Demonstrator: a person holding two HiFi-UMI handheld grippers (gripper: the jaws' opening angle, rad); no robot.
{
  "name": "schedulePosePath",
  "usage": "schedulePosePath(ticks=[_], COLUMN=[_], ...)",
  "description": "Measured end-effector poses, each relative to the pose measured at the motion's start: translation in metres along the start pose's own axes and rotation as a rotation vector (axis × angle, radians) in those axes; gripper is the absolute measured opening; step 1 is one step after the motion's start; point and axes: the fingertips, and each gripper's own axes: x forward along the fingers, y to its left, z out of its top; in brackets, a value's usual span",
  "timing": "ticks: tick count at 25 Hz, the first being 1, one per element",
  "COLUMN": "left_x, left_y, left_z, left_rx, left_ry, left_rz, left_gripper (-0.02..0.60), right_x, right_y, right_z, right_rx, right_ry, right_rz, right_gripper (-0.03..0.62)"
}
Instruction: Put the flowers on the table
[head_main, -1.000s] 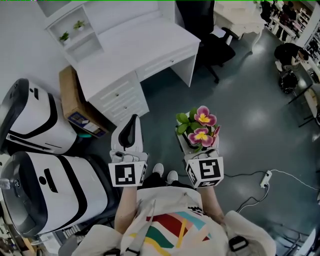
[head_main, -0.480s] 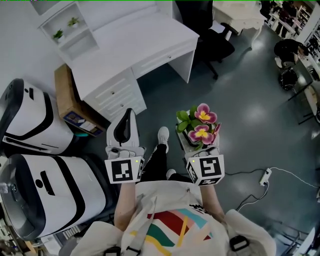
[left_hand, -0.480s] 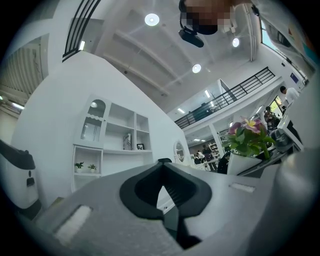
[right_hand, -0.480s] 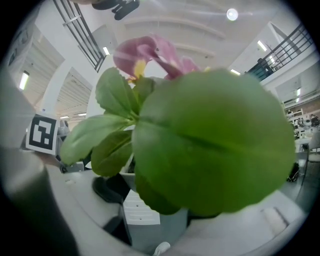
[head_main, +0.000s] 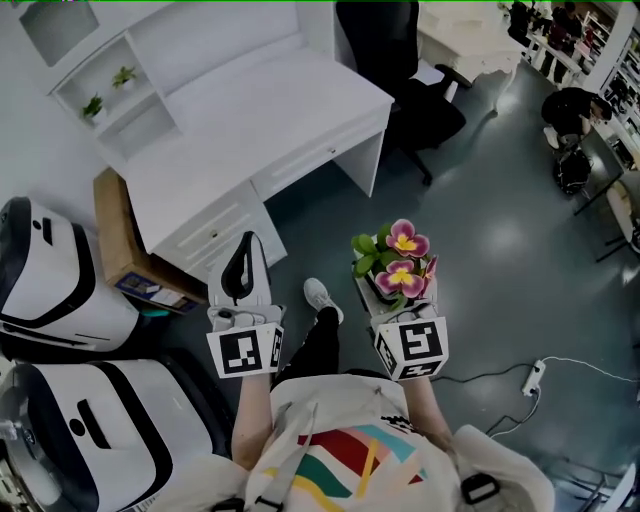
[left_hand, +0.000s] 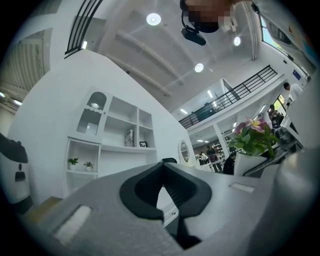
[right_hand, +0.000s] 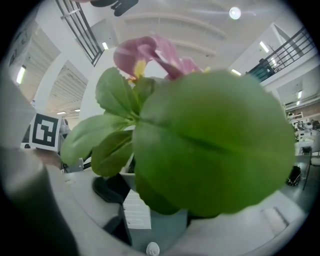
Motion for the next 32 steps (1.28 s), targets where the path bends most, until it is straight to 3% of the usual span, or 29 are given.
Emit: schedulePosePath(ticks=[6,12,17,23,32], left_x=[0.093,0.195,0.257,0.289,0.280], left_y=[0.052,0.106,0.158,0.209,0.242], left_z=[-0.024,-0.035,-0.054,-0.072,-0.075], left_rx=[-0.008,0.040,0.044,0.050,0.055], left_ry=[0.016,0.021,0.035,0.056,0.063], left_rz=[0.052,0.085,0.136,0.200,0.294], left_gripper=[0.003,0.003,0.003,0.003,0.003], right_x=[0.105,0.226,0.325,0.405,0.448], right_y=[-0.021,-0.052,-0.048,-0.012,0.042], right_z=[0.020,0.053,0.074,0.084,0.079], right_rx=[-0.031,-0.062,-0.077,-0.100,-0.116], right_ry=[0.023,0.032,0.033,0.041,0.060], right_rz=[0.043,0.072,0.129,0.245,0.405], right_gripper=[0.331,0.331,0.331,0.331,0.331])
